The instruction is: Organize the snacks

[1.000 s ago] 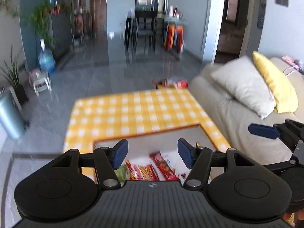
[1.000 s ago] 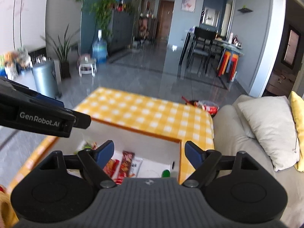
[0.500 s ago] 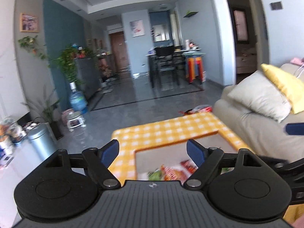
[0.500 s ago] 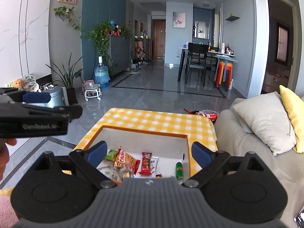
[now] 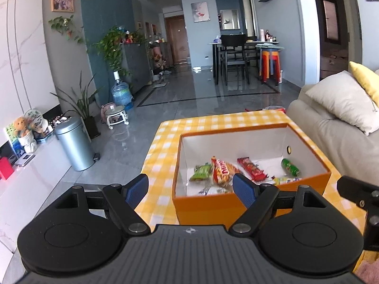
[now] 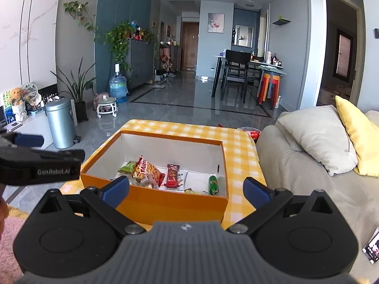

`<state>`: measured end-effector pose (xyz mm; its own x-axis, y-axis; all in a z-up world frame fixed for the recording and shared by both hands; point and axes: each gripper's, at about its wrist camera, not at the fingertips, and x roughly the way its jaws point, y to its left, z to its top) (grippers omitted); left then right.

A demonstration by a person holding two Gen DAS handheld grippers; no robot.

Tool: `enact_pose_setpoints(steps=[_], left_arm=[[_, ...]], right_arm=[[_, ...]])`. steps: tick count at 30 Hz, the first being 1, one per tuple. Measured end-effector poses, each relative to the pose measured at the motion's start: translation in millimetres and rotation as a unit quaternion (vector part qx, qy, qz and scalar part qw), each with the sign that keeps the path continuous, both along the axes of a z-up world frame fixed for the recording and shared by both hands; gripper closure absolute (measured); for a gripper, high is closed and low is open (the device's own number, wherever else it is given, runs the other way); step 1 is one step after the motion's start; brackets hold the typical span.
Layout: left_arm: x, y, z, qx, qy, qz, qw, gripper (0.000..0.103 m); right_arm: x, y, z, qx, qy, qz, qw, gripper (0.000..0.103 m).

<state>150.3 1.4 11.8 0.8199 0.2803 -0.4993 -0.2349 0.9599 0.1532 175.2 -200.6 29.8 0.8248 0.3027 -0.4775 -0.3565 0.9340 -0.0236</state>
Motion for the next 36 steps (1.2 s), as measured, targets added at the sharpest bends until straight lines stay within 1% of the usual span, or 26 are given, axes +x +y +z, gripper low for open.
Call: enact_pose_setpoints(steps=[2, 5, 8, 13, 16, 21, 28, 36], left_arm=[[-6.3, -1.0, -6.0, 0.007, 0.0, 0.002, 1.0, 0.008], [-12.2, -2.6, -17.3, 0.008, 0.014, 0.006, 0.9999, 0.008], [-7.4, -4.6, -26.1, 0.004, 0.033, 0.009, 0.9994, 0.008], [-1.8, -4.9, -39.7, -0.002, 0.056, 0.011, 0.9984, 0.008], [-1.2, -5.2, -41.6, -0.01, 0.05, 0.013, 0.9986, 0.008], [-2.0, -2.8, -40.8, -0.012, 0.042, 0.016, 0.9989, 0.008], [-7.9, 5.2, -35.8, -0.019, 0.036, 0.028, 0.9988, 0.008], [-8.5, 5.2, -33.3, -0.02, 0.036, 0.027, 0.9988, 0.008]], right_arm=[[-3.1, -0.5, -7.1, 0.002, -0.005, 0.0, 1.0, 0.004], [-5.6, 1.5, -17.9, -0.006, -0.01, 0.006, 1.0, 0.004], [-1.8, 3.1, -28.8, -0.018, -0.005, 0.013, 1.0, 0.004], [3.4, -1.8, -39.0, -0.01, 0.002, 0.019, 1.0, 0.004], [7.5, -3.6, -44.7, -0.01, 0.01, 0.014, 1.0, 0.004], [11.2, -1.7, -49.1, -0.006, 0.017, 0.011, 1.0, 0.004], [12.6, 2.5, -48.7, -0.009, 0.019, 0.016, 1.0, 0.004], [8.8, 5.3, -45.3, -0.016, 0.015, 0.021, 1.0, 0.004]])
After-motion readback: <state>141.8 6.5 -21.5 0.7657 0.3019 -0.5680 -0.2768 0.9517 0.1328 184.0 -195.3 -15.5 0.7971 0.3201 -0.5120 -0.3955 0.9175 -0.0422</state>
